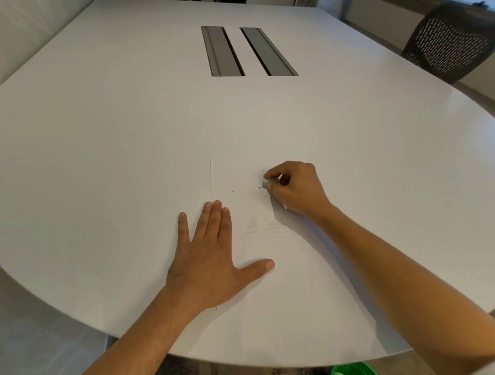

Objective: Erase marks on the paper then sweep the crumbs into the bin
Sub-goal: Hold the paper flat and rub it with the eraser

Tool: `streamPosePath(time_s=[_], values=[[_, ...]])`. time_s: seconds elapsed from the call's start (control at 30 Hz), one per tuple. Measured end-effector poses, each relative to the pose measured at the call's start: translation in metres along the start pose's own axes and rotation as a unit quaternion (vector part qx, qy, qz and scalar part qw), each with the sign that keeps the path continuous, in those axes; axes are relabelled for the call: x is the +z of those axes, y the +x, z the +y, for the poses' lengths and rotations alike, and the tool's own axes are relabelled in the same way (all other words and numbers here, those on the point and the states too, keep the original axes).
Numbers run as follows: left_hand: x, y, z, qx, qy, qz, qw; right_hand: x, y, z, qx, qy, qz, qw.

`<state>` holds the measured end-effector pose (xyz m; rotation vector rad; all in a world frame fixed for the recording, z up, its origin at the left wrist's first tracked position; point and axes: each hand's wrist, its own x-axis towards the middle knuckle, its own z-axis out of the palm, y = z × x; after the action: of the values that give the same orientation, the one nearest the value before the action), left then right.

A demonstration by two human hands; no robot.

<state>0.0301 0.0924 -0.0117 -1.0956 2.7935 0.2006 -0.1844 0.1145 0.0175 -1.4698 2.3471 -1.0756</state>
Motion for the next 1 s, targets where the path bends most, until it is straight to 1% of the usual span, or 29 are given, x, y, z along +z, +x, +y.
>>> streamPosePath(time_s=[0.1,0.23,0.3,0.37,0.43,0.53,0.6,0.63,0.73,0.8,1.0], values=[[0.000,0.000,0.000,0.002,-0.003,0.002,1.000,0.002,-0.002,-0.007,0.005,0.014,-0.015,1.000],[0.003,0.000,0.000,0.004,-0.012,0.011,1.000,0.011,-0.039,-0.014,-0.076,-0.005,-0.081,0.994],[0.003,0.000,-0.001,0.005,-0.012,0.011,1.000,0.010,-0.032,-0.011,-0.067,0.002,-0.063,0.996],[0.002,0.000,-0.001,0.005,-0.010,0.007,1.000,0.006,-0.010,-0.005,-0.034,0.004,-0.016,0.999],[0.001,0.000,-0.001,0.004,-0.004,0.008,1.000,0.004,0.013,-0.001,-0.006,0.001,0.005,1.000],[0.000,0.001,-0.001,0.002,0.000,0.002,1.000,0.006,0.031,-0.001,0.017,0.000,0.010,1.000],[0.000,0.001,-0.001,0.003,-0.001,0.002,1.000,0.009,0.025,-0.006,0.020,0.011,0.006,1.000],[0.001,0.000,0.000,0.005,-0.002,0.004,1.000,0.011,0.016,-0.009,0.011,0.016,-0.005,1.000],[0.003,0.001,-0.001,0.004,-0.011,0.012,1.000,0.019,-0.022,-0.018,-0.062,0.004,-0.051,0.997],[0.004,0.001,-0.001,0.004,-0.011,0.017,1.000,0.021,-0.031,-0.019,-0.078,0.003,-0.069,0.995],[-0.001,0.000,-0.001,0.002,-0.005,0.004,1.000,0.014,0.016,-0.008,-0.019,-0.001,-0.006,1.000]])
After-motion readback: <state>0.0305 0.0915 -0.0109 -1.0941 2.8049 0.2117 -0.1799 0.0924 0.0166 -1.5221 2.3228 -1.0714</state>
